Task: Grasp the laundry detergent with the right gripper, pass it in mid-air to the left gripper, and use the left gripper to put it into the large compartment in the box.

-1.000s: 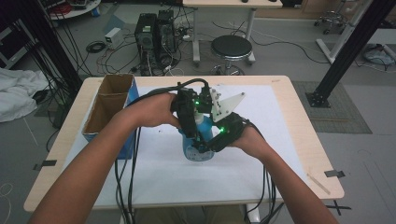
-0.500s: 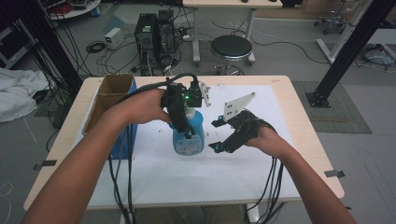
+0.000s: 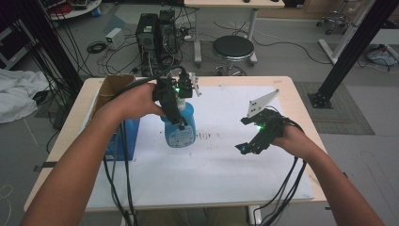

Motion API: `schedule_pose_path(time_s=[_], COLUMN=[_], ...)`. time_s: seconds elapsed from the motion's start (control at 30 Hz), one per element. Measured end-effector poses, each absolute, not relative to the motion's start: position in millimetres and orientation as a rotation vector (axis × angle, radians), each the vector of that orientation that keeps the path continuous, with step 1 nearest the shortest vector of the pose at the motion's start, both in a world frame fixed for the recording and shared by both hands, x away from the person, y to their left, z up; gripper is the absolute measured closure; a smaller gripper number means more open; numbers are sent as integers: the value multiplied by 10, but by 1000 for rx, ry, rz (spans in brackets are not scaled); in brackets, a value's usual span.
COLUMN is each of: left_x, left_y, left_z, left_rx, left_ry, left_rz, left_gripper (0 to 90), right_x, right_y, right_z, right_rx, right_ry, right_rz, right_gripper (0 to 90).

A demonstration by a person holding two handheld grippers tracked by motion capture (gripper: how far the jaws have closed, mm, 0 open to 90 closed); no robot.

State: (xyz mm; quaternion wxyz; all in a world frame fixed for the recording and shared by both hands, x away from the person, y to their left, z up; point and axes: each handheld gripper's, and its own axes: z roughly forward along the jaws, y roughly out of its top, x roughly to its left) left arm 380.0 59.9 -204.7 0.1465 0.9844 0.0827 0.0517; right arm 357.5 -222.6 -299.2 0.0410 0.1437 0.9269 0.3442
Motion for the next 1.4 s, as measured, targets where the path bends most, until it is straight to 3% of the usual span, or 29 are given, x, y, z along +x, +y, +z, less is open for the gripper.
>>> schedule_pose_path(time_s=[0.37, 0.77, 1.4], left_x=[3927, 3972, 3834], left_y=[759, 939, 1607], left_z=[-1814, -1349, -830], left_rx=[2808, 2737, 2673], left_ry=[486, 717, 785], left_rz=[227, 256, 301], left_gripper=[378, 377, 378], right_x=[3579, 3460, 3499], right_y=[-2719, -3044, -3042], right_z=[-2940, -2878, -2761], right_rx=[663, 611, 573], right_ry=[2825, 2856, 2861], right_rz=[670, 593, 610], right_gripper=[13, 13, 13])
